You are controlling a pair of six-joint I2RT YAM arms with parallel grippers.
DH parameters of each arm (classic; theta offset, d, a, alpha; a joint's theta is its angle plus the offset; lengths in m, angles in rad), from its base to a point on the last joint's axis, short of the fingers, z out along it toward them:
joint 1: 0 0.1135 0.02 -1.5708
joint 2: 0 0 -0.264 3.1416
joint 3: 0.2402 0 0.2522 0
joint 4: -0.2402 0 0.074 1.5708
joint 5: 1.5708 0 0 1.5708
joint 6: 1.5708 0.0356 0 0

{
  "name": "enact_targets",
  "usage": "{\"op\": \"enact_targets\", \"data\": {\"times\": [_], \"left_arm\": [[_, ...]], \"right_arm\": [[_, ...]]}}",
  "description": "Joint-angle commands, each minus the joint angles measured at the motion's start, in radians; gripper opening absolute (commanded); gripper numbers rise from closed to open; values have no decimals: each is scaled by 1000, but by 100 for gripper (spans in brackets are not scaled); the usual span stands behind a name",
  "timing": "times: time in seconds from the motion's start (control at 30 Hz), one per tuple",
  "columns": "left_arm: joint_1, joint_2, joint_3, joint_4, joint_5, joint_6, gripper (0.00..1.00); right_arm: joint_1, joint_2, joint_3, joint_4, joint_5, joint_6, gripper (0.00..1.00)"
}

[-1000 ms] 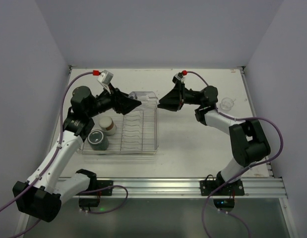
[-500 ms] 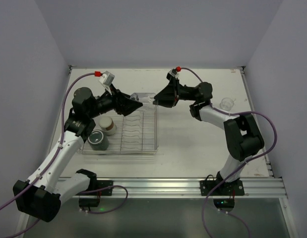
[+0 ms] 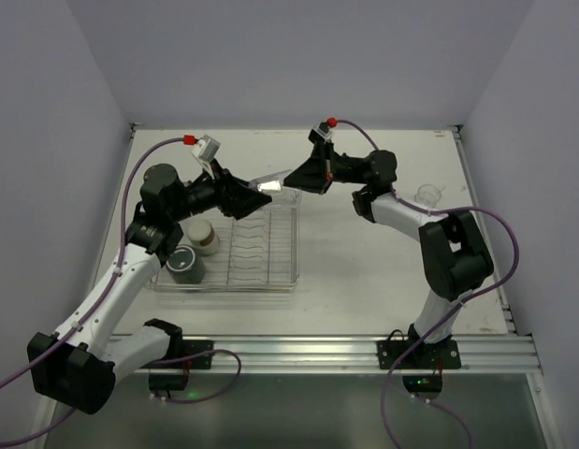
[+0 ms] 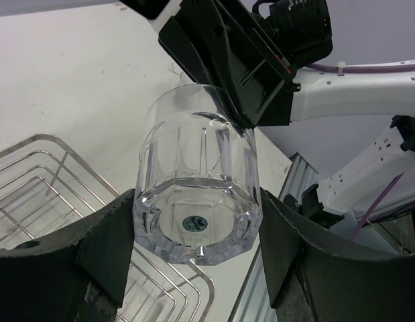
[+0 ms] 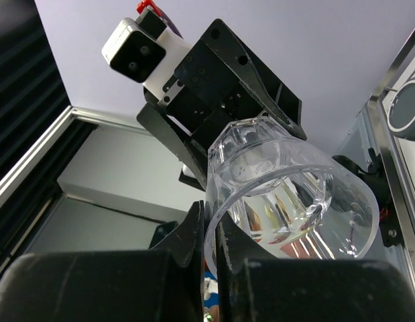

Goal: Unload the cups from the dish rack

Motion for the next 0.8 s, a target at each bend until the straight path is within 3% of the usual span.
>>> {"op": "enact_targets", "data": {"times": [0.0,0.1,0.13,0.23,0.3,0.37,0.4,0.53,0.63,0.67,0.77], "left_arm": [[-12,3,4,70,3,-11,0],[-12,-6,19,23,-29,7,69],[-12,-11,25,8,-41,25,100],[-10,-36,77,-118,-159,76,100],[-10,-40,131,-216,-289,93,100],[-10,-36,191,-288,-388,98,100],[-10,-34,206,-348,-432,96,100],[-10,-40,232,-427,-632,70,100],[-10,-22,236,-476,-704,64,100],[-10,-16,237,-495,-719,61,100],[-10,12,237,-540,-804,36,100]], "right_arm": [[7,2,-1,2,15,-64,0],[1,-18,-17,-88,1,-148,0],[-4,-36,-21,-122,-2,-180,0],[-20,-102,-37,-325,-7,-352,0],[-33,-145,-28,-594,1,-556,0],[-56,-215,1,-827,56,-734,0],[-62,-236,47,-1074,94,-911,0],[-122,-308,103,-1411,281,-1173,0],[-139,-329,190,-1694,584,-1378,0],[-139,-325,213,-1797,763,-1420,0],[-140,-288,281,-1925,1072,-1533,0]]}}
